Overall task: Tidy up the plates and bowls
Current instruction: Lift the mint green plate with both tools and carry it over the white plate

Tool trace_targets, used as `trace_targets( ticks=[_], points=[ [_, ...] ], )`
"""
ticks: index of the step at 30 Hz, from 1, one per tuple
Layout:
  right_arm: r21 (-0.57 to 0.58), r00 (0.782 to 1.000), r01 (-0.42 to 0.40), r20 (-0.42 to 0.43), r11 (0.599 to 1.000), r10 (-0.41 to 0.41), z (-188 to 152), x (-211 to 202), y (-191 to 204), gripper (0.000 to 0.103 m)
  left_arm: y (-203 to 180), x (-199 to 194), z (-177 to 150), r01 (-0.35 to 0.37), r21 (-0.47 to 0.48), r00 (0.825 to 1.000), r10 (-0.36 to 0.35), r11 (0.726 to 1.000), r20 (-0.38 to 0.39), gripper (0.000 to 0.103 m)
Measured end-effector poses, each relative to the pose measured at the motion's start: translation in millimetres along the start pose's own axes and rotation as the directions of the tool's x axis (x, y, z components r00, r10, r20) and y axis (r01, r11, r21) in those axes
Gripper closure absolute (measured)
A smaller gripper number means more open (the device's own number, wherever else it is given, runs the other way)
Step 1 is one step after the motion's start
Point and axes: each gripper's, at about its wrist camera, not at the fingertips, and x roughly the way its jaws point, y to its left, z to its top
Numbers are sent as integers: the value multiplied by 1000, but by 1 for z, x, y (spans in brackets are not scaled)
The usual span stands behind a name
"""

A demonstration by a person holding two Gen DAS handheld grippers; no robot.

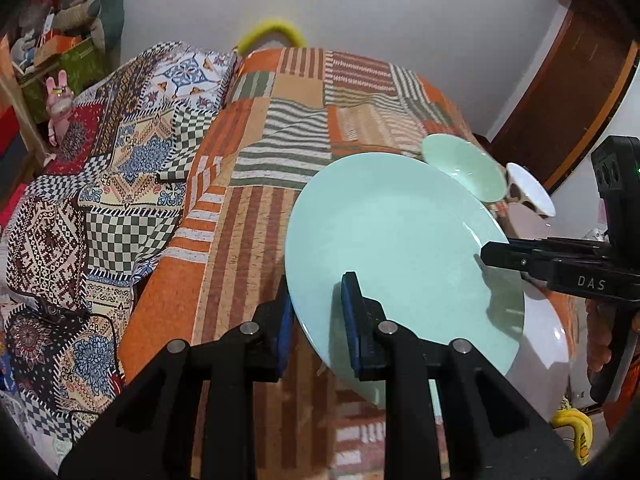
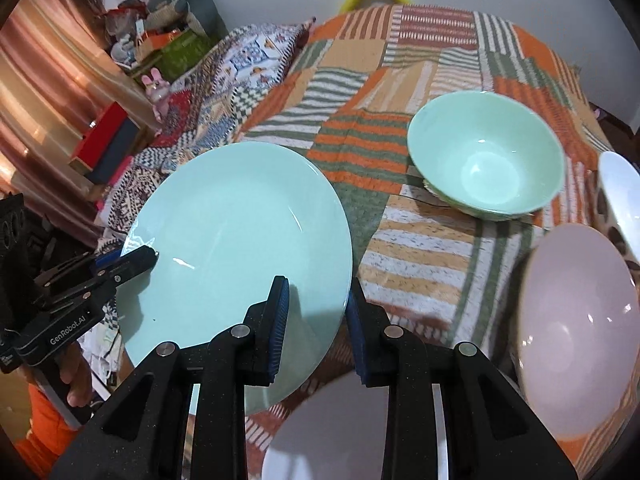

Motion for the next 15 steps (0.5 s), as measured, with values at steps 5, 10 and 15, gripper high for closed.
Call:
trace_targets(
  ticks=[5,10,15],
  points=[
    [5,999,-12,46,1000,11,-13,-27,-6,77,-20,-24,-6,9,18,1000,-9,1000,24,80],
    [10,996,-12,85,1000,11,-28,-51,-10,77,-43,-41,-14,13,42,999,-15,999,41,80],
    [25,993,-16,117,1000,13,-46,-72,-20,77,-65,-54,-21,20,70,999,-24,997,45,80]
  ],
)
